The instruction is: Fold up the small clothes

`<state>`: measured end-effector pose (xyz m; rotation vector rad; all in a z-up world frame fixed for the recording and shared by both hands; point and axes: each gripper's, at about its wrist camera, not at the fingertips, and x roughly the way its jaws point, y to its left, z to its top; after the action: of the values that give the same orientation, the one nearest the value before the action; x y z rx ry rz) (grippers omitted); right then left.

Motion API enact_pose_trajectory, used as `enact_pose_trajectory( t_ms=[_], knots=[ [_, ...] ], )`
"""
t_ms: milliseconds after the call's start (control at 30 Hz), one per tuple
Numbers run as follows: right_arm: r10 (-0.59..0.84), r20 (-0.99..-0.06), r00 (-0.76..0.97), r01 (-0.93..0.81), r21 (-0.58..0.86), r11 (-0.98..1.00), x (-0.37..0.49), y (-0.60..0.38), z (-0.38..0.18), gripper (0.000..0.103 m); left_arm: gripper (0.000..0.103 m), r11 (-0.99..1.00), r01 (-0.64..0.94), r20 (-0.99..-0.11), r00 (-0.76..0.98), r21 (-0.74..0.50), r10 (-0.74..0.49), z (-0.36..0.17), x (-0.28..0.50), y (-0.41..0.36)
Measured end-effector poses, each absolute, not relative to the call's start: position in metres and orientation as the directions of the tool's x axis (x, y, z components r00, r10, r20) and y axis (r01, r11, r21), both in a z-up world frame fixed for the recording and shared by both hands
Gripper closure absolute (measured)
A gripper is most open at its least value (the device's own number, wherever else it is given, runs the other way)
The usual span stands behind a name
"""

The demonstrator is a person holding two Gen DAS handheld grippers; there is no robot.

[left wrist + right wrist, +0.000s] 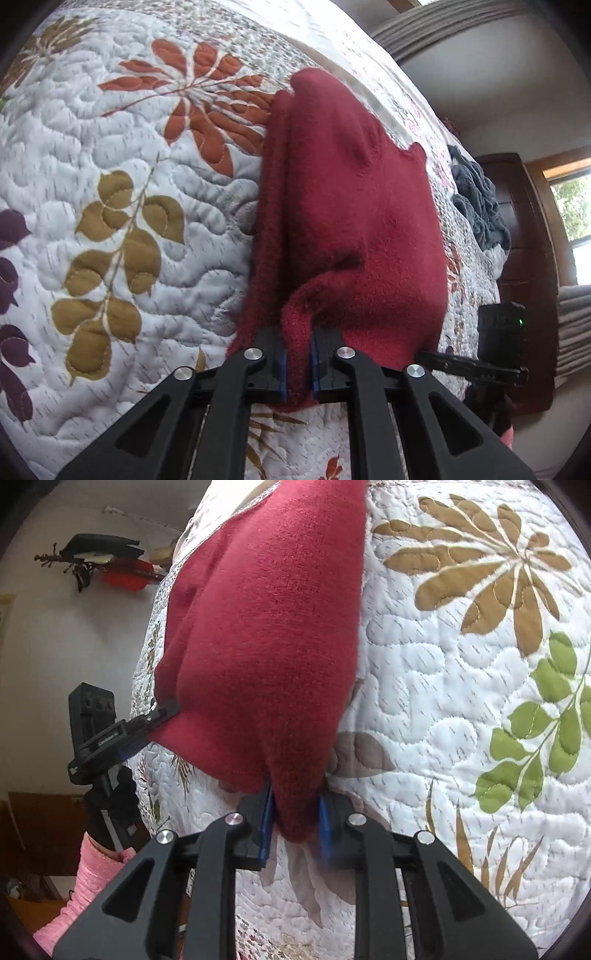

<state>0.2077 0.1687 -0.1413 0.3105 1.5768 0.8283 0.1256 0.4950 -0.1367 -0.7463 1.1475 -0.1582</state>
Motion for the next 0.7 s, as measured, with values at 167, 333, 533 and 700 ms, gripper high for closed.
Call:
enact_pose_trajectory(
  t_ms=[167, 333, 533, 700],
  knots=[
    [0.624, -0.768, -0.147, -0.321, 0.634, 0.704, 0.213, 0.166, -0.116, 0.066, 0.053, 0.757, -0.215, -0.747, 0.463, -0.618, -0.478, -0.102, 0.122, 0.505],
    [0.631, -0.771, -0.090, -0.342, 0.619, 0.707, 0.228, 0.168, -0.101, 0.058, 0.050, 0.773, -0.186, -0.731, 0.513, -0.607, -0.450, -0.084, 0.149, 0.520],
    [0.612, -0.787, -0.073, -0.360, 0.593, 0.720, 0.229, 0.172, -0.108, 0.058, 0.055, 0.809, -0.254, -0.802, 0.459, -0.531, -0.382, -0.110, 0.218, 0.524],
    [0.587, -0.806, -0.067, -0.375, 0.566, 0.734, 0.225, 0.176, -0.114, 0.058, 0.088, 0.823, -0.251, -0.810, 0.464, -0.509, -0.360, -0.113, 0.245, 0.514]
  ],
)
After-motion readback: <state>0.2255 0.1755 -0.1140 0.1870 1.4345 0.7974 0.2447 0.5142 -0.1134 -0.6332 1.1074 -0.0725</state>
